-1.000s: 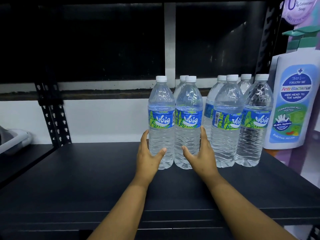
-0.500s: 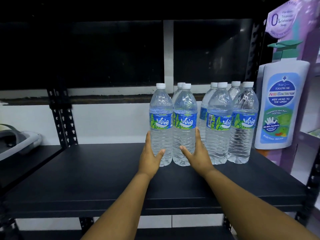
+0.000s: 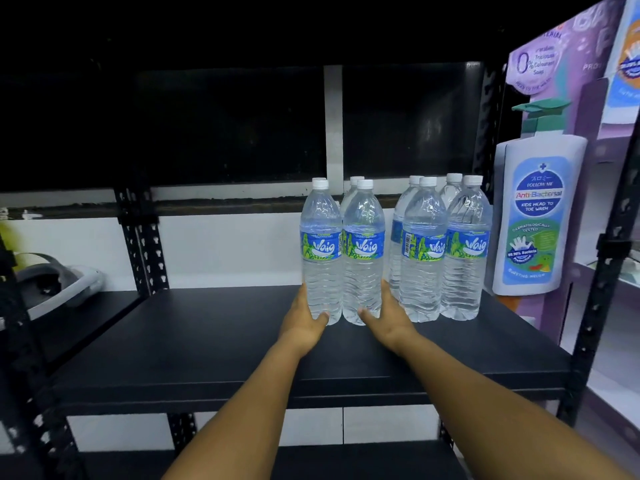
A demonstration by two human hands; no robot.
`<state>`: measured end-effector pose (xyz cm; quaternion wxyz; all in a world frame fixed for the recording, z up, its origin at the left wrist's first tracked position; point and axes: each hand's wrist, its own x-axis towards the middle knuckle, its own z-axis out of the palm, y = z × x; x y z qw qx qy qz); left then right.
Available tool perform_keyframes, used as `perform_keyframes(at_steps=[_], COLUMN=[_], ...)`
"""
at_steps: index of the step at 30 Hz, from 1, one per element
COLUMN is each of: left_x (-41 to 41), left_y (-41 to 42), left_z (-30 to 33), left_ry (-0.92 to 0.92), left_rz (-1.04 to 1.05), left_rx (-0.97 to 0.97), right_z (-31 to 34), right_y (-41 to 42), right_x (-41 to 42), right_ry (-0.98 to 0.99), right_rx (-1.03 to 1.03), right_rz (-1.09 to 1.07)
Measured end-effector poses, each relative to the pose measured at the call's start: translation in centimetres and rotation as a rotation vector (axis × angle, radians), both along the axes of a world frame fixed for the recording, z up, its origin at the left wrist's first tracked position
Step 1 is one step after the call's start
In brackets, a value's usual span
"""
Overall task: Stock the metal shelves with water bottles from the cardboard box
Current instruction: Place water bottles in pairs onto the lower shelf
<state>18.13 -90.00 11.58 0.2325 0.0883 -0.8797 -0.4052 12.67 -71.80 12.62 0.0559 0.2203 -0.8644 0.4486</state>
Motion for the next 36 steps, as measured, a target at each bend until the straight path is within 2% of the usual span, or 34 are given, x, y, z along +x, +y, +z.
perform_keyframes(at_steps=[4, 7, 11, 14, 27, 36], left_x=[1.3, 2.1, 3.0, 3.4, 7.0, 13.6], left_y=[0.5, 1.1, 2.0, 2.3, 3.9, 8.0], left_z=[0.0, 0.3, 1.0, 1.1, 1.2, -0.5], left_ry=[-0.139, -0.256, -0.374, -0.401, -0.427, -0.410], left_rz=[-0.013, -0.009, 0.003, 0.008, 0.021, 0.029], left_rx=[-0.105, -0.332, -0.593, -0.663, -0.666, -0.675], right_z=[0.4, 0.6, 0.8, 0.6, -0.2, -2.6], right_y=[0.7, 1.0, 1.3, 1.7, 3.6, 8.0], right_x=[1.3, 1.6, 2.1, 2.2, 5.4, 12.2], right_ry=[-0.026, -0.030, 0.076, 0.151, 0.223, 0.261], right_rx=[0.137, 0.356, 0.622, 0.750, 0.817, 0.817], right_rz=[0.014, 0.001, -0.003, -0.012, -0.022, -0.026])
